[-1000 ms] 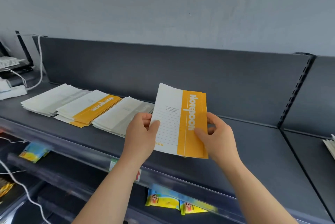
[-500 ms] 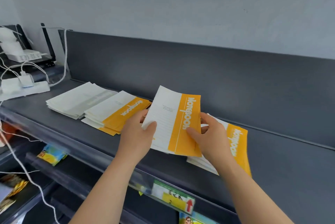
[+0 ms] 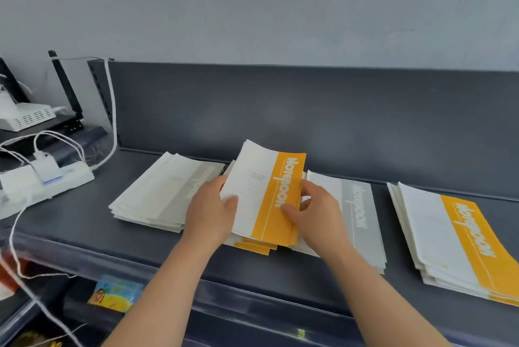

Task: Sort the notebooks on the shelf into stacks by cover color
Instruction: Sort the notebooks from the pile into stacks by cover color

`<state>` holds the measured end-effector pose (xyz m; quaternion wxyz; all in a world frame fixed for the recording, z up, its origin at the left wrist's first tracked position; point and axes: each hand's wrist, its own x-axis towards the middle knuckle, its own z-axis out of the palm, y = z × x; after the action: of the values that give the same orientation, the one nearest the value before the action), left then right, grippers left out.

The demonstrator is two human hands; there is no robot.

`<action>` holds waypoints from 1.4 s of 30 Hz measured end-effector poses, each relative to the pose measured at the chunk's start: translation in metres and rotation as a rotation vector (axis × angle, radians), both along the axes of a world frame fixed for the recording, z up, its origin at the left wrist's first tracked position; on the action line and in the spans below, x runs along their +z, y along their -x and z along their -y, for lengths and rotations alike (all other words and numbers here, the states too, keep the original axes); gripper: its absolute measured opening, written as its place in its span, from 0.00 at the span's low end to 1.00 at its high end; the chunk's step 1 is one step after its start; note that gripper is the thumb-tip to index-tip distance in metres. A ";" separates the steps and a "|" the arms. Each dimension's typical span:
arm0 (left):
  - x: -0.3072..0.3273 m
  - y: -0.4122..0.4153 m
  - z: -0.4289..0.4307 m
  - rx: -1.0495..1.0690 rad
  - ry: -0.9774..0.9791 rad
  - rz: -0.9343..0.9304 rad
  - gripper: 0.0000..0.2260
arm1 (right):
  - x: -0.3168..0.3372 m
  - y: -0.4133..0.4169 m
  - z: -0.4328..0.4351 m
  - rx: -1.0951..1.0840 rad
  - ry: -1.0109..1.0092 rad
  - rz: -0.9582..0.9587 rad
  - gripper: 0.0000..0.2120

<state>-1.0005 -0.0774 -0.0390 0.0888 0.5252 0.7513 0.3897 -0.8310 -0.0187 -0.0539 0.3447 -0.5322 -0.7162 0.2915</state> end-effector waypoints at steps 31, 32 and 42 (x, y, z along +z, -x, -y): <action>0.006 -0.072 -0.004 -0.379 -0.151 -0.290 0.14 | 0.021 -0.079 0.047 -0.311 -0.292 0.439 0.17; 0.006 -0.083 -0.003 -0.399 -0.157 -0.280 0.15 | 0.021 -0.090 0.050 -0.329 -0.287 0.444 0.17; 0.012 -0.241 0.005 -0.582 -0.208 -0.209 0.15 | 0.021 -0.255 0.093 -0.519 -0.281 0.424 0.15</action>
<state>-0.7594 -0.0820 -0.0272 0.0647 0.7614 0.5307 0.3666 -0.5757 -0.1117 -0.0324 0.3209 -0.6924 -0.6458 -0.0241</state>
